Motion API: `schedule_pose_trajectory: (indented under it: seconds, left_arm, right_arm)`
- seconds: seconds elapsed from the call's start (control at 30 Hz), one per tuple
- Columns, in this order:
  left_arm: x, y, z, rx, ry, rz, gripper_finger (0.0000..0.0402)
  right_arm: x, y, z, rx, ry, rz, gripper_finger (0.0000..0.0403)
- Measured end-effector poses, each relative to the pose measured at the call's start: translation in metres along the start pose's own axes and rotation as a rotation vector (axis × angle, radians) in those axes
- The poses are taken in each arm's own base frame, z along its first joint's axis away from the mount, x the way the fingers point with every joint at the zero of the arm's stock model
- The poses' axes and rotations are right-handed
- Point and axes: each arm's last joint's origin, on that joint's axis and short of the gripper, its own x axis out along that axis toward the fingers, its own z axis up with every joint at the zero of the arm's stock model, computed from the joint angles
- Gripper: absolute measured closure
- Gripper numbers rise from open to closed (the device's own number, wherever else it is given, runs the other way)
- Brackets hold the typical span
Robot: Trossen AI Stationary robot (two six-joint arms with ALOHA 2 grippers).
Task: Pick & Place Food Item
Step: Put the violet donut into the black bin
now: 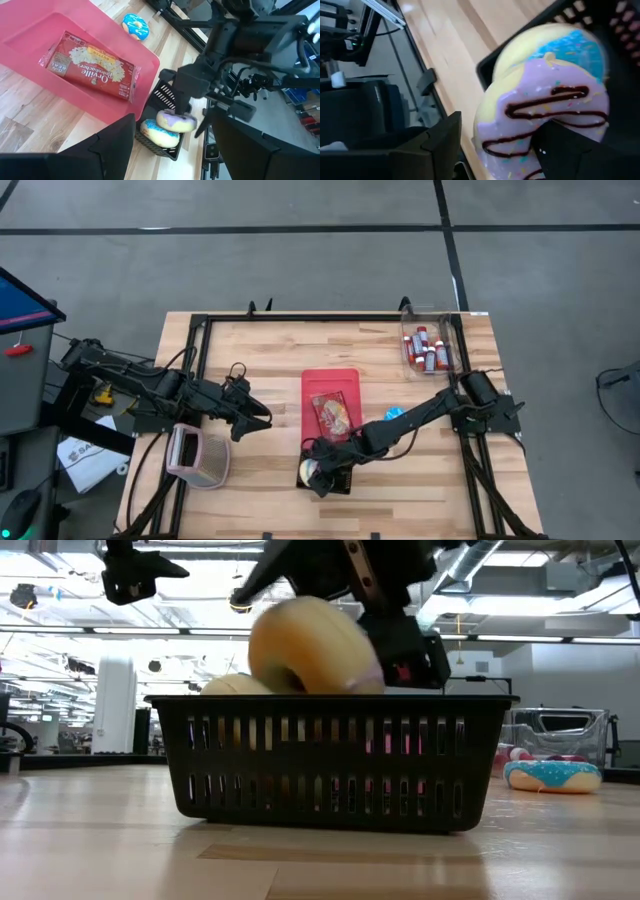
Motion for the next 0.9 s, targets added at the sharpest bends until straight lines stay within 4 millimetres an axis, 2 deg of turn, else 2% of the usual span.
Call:
schedule_pose_trajectory:
  seconds: [0.13,0.23,0.9]
  left_arm:
    - [0.0000,-0.0001,0.0001,0.000,-0.001,-0.001,0.0141]
    - [0.0000,-0.0002,0.0001,-0.001,-0.001,-0.001,0.0141]
    - [-0.0014,-0.0047,-0.0053,0.017,0.013,-0.018,0.0141]
  right_arm:
    - [0.0021,0.0060,0.0028,-0.011,-0.010,0.003,0.0162]
    - [0.0001,0.0011,0.0077,0.002,-0.020,-0.033,0.0155]
    - [-0.0033,-0.0032,0.0000,0.046,0.031,-0.105,0.0154]
